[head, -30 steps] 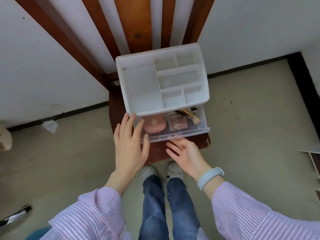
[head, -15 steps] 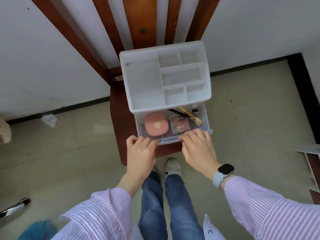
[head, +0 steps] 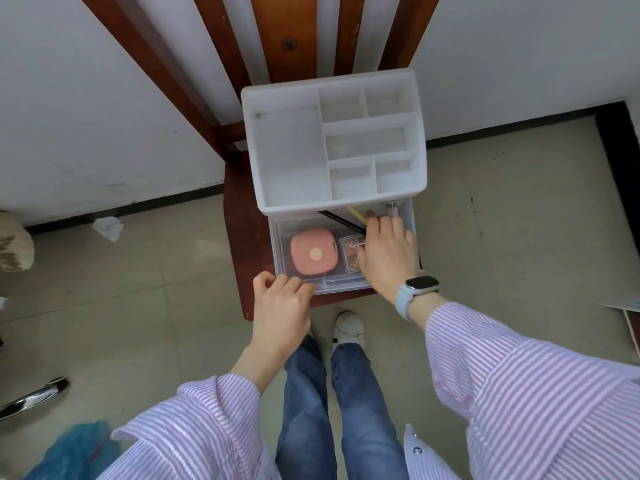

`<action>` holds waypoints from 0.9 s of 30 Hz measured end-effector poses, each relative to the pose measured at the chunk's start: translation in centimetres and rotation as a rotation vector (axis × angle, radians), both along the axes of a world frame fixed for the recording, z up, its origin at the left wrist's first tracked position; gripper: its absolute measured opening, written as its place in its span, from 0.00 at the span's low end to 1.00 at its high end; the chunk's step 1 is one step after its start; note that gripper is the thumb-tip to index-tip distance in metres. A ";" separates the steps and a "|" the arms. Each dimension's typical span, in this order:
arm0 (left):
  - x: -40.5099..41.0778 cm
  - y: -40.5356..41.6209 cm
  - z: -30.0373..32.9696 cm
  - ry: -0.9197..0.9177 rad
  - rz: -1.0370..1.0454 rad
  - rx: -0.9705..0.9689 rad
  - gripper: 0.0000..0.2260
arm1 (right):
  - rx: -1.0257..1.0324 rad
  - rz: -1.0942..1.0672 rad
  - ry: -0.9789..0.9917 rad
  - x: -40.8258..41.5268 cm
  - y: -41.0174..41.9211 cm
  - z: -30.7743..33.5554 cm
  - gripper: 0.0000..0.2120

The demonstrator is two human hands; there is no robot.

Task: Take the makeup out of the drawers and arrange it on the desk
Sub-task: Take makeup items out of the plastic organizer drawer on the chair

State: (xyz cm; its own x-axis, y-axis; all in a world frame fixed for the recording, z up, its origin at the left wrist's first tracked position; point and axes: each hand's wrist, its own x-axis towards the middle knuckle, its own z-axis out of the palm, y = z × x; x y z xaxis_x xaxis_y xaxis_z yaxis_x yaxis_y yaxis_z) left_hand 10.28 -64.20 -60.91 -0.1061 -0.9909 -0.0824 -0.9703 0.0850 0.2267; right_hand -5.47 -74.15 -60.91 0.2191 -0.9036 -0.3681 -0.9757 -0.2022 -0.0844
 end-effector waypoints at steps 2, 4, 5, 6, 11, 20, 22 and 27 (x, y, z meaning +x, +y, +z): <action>0.0 -0.1 0.0 0.001 0.001 0.001 0.11 | 0.022 0.039 0.102 0.5 -0.2 -0.2 0.10; -0.1 0.0 0.1 0.002 0.006 -0.002 0.11 | 0.030 0.071 0.114 0.6 -0.3 -0.3 0.09; -0.1 0.0 0.1 0.002 0.009 -0.005 0.11 | 0.065 0.085 0.095 0.5 -0.4 -0.2 0.09; -0.2 0.0 0.1 0.002 0.013 -0.007 0.10 | 0.092 0.095 0.062 0.4 -0.5 -0.2 0.09; -0.3 0.0 0.1 0.013 0.032 -0.020 0.09 | 0.090 0.193 -0.027 -0.6 -1.1 0.0 0.11; -0.3 -0.1 0.2 0.011 0.037 -0.076 0.06 | 0.136 0.305 -0.172 -2.5 -0.9 2.6 0.11; -0.2 -0.2 0.4 0.021 0.030 -0.066 0.06 | 0.107 0.243 -0.195 -3.5 -0.6 3.5 0.12; 0.2 -1.2 0.9 0.138 -0.022 -0.026 0.10 | 0.122 0.129 -0.254 -6.8 1.1 4.6 0.13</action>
